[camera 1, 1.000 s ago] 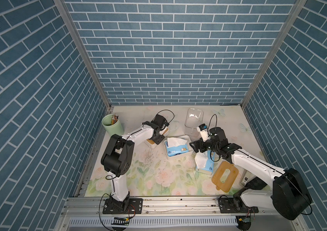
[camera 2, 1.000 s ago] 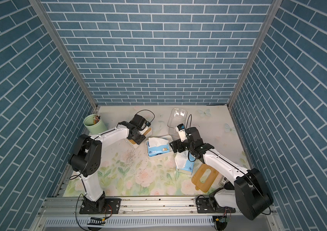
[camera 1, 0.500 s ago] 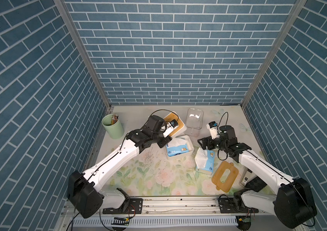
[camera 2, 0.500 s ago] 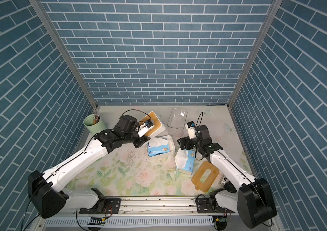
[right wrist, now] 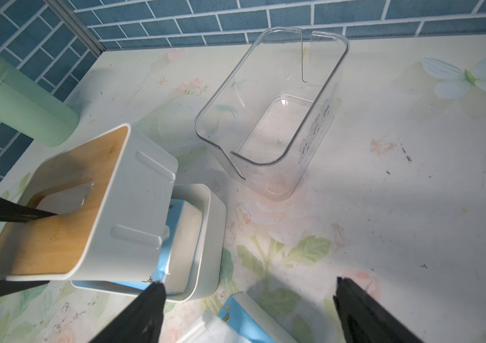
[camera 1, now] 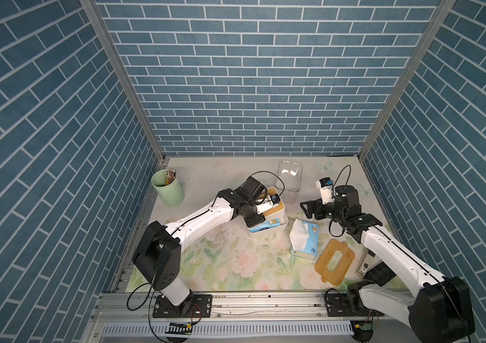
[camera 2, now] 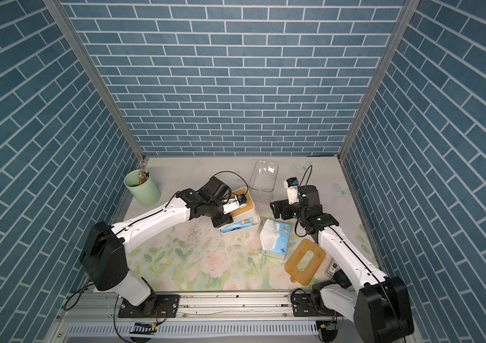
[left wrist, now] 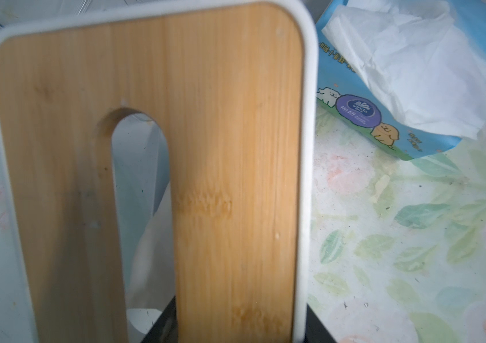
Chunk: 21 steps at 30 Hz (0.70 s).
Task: Put the tissue paper into the tissue box
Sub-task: Close the box lid on the tissue box.
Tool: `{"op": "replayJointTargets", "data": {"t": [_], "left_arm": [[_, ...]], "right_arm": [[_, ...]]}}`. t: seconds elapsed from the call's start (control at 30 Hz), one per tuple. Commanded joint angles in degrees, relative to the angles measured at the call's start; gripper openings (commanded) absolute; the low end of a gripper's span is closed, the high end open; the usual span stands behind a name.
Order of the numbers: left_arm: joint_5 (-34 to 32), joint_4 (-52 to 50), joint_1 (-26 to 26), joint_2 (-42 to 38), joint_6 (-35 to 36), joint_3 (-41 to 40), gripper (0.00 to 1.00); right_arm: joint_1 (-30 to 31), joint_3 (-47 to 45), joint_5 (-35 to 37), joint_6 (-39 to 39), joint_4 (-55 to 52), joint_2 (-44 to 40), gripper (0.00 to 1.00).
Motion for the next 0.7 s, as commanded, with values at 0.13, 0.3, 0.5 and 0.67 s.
{"op": "replayJointTargets", "data": {"t": [0.13, 0.3, 0.5, 0.67], "left_arm": [[1.0, 1.3, -0.9, 1.2, 1.3, 2.4, 0.23], [-1.1, 1.0, -1.8, 2.6, 2.0, 2.8, 0.22], [-1.8, 0.7, -2.5, 3.4, 1.9, 2.7, 0.21], [-1.8, 1.1, -2.8, 3.5, 1.8, 2.2, 0.21]], "right_arm": [[-0.1, -1.4, -1.0, 1.6, 0.3, -0.1, 0.93], [-0.1, -1.4, -1.3, 1.7, 0.4, 0.1, 0.93], [-0.1, -1.8, -0.9, 1.6, 0.3, 0.0, 0.93], [-0.1, -1.8, -0.9, 1.6, 0.5, 0.4, 0.93]]}}
